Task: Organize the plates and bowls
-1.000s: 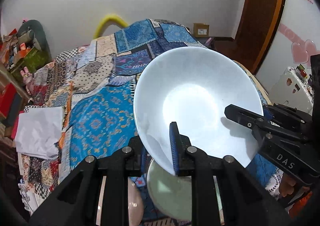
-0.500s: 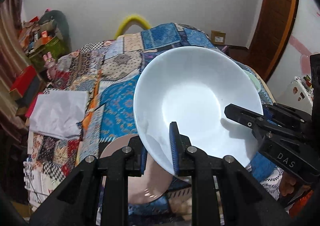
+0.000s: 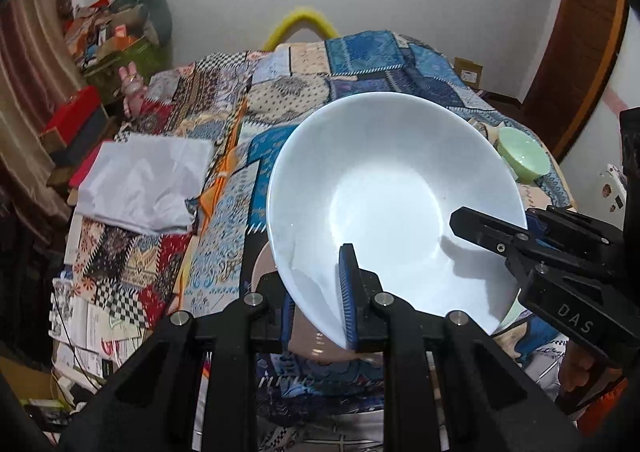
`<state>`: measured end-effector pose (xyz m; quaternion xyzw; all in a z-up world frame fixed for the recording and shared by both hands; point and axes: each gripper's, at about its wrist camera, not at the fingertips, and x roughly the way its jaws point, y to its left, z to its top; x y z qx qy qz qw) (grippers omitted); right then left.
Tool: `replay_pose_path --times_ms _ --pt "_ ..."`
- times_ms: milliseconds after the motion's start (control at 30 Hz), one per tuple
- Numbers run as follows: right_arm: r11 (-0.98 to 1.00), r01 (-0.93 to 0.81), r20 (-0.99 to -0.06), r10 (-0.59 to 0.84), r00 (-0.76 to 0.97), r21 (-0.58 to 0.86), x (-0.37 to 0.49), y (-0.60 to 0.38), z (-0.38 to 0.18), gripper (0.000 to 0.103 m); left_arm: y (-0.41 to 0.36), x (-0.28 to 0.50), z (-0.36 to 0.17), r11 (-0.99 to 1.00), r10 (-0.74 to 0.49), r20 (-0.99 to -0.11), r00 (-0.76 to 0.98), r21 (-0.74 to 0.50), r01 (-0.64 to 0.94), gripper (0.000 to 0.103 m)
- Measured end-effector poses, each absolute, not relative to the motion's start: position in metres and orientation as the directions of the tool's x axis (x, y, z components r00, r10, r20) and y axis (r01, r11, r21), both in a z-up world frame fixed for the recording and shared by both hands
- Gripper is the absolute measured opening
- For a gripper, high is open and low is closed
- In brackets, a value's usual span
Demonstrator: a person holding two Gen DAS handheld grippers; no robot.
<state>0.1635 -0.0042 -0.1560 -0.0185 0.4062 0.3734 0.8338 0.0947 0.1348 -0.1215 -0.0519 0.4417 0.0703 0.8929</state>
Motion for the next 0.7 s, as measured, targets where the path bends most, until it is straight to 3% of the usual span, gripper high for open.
replay_pose_path --times_ms 700 --pt "0.731 -0.618 -0.800 0.540 0.263 0.290 0.163 0.029 -0.222 0.021 0.172 0.103 -0.206 0.972 0.027 -0.886 0.462 -0.085 -0.218 0.020"
